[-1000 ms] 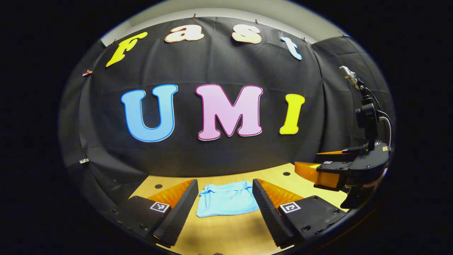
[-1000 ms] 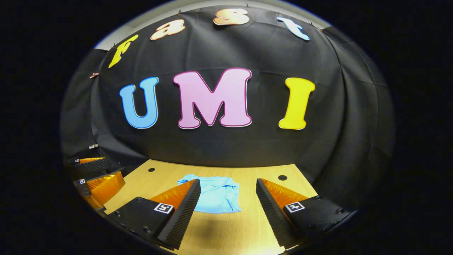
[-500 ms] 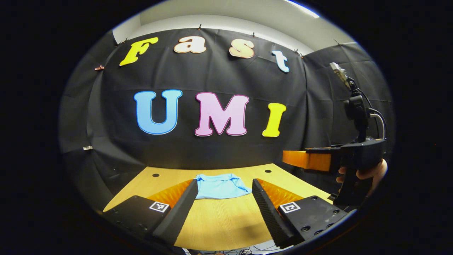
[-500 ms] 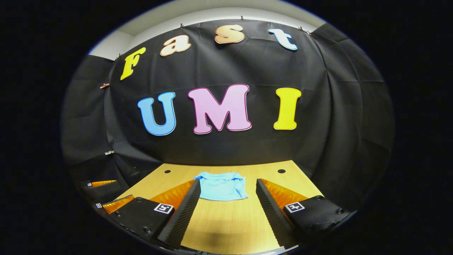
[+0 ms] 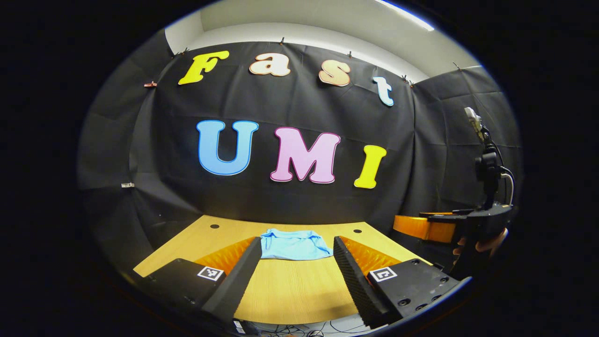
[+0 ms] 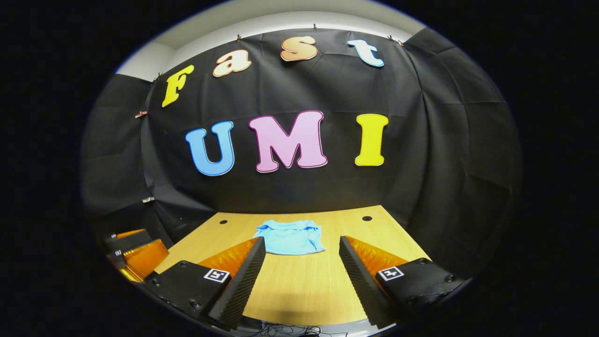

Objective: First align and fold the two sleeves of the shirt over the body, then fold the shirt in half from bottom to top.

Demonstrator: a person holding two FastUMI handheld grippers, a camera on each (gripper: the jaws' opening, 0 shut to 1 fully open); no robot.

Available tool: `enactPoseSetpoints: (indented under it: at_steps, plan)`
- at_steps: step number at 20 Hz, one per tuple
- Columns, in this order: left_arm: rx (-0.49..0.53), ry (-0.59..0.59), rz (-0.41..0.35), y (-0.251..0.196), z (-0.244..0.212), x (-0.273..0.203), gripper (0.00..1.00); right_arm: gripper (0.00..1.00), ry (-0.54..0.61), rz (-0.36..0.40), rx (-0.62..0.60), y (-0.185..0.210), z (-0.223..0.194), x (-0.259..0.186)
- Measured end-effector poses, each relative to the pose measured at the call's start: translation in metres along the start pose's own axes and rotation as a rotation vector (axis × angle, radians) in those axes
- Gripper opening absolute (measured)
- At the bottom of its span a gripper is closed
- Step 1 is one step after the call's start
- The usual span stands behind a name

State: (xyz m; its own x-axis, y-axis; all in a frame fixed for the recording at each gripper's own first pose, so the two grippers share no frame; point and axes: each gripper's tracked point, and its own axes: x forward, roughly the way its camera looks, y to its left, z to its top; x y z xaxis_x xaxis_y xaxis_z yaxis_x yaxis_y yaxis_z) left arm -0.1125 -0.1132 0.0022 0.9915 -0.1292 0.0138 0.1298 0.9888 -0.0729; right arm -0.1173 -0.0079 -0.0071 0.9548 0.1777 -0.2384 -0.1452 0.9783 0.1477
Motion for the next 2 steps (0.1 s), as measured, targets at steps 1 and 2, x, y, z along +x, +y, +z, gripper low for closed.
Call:
enactPoseSetpoints:
  at_steps: [1,2]
  plan:
    - [0.001,-0.002,0.008,0.003,-0.0001,0.0016,0.97,0.98,0.003,-0.003,0.001,-0.0015,-0.0017,-0.0021]
    - [0.002,-0.005,0.016,0.0056,0.0011,0.002,0.97,0.98,0.006,-0.01,0.002,-0.0046,-0.003,-0.0038]
